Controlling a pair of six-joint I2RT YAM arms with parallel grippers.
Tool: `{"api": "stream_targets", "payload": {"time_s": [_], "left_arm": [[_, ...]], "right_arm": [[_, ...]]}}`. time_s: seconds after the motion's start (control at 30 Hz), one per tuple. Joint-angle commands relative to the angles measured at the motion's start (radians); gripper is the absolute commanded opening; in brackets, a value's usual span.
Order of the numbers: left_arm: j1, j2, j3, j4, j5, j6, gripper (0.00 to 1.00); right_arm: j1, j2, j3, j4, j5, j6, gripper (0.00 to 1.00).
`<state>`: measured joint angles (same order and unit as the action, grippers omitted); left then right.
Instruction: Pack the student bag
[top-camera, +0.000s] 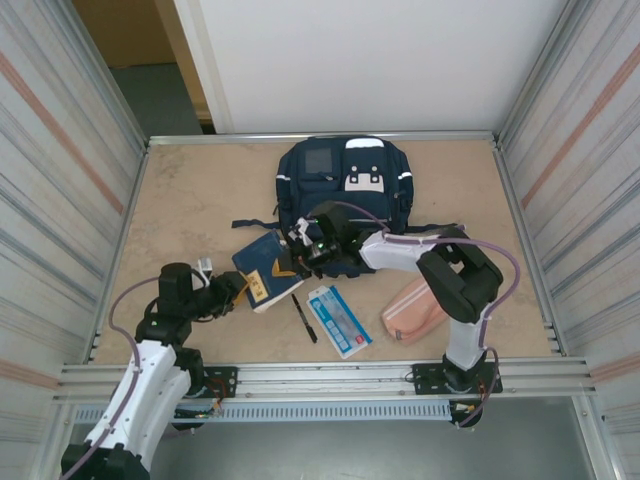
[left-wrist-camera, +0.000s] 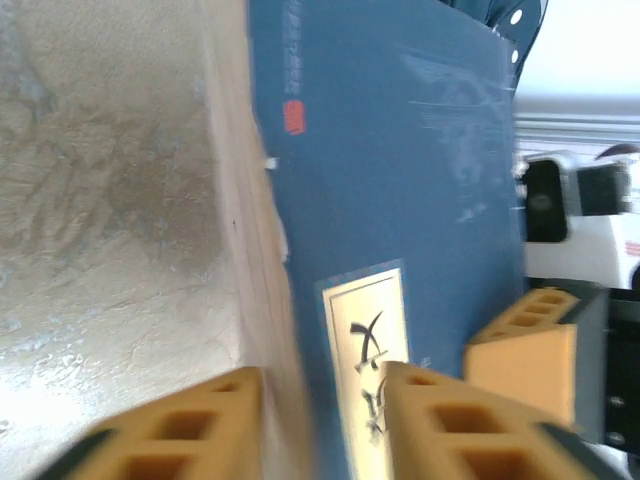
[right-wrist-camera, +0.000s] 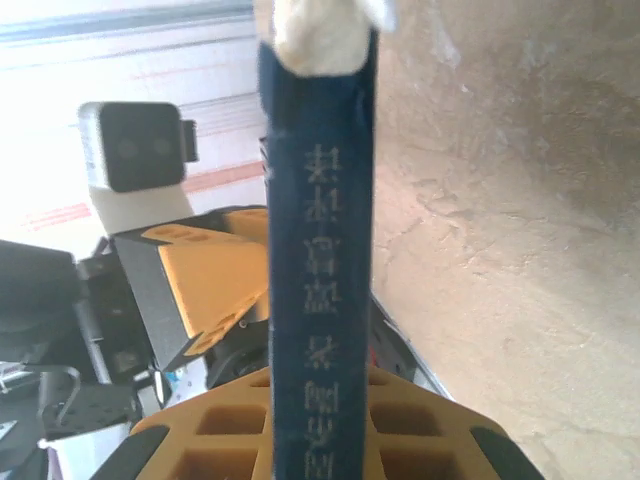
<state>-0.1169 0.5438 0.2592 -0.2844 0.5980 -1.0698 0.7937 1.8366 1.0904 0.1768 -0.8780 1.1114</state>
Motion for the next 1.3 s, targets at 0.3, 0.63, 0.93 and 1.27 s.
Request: {"api": "stream_targets", "payload": {"time_s": [0.3,0.63,0.93,1.27], "left_arm": [[-0.043,-0.006,0.11,-0.036,0.039,0.144,0.66],[-0.494,0.494,0.497,-0.044,-0.397,0.301,0.74],[-0.547,1.085,0.908,-0.062,-0.522,0.319,0.75],[-0.524,1.348,1.11,-0.142,-0.676,0.261,0.74]], "right_arm": [[-0.192,-0.439,0.042,-0.518,0.262,-0.426,0.0],[-0.534,-0.899,-0.056,-0.784,0.591,-0.551,0.03],[-0.625,-1.115,-0.164,-0.872,0.641,-0.58,0.03],[-0.627,-1.155,-0.19,-0.896,0.618,-0.608,0.02]]}}
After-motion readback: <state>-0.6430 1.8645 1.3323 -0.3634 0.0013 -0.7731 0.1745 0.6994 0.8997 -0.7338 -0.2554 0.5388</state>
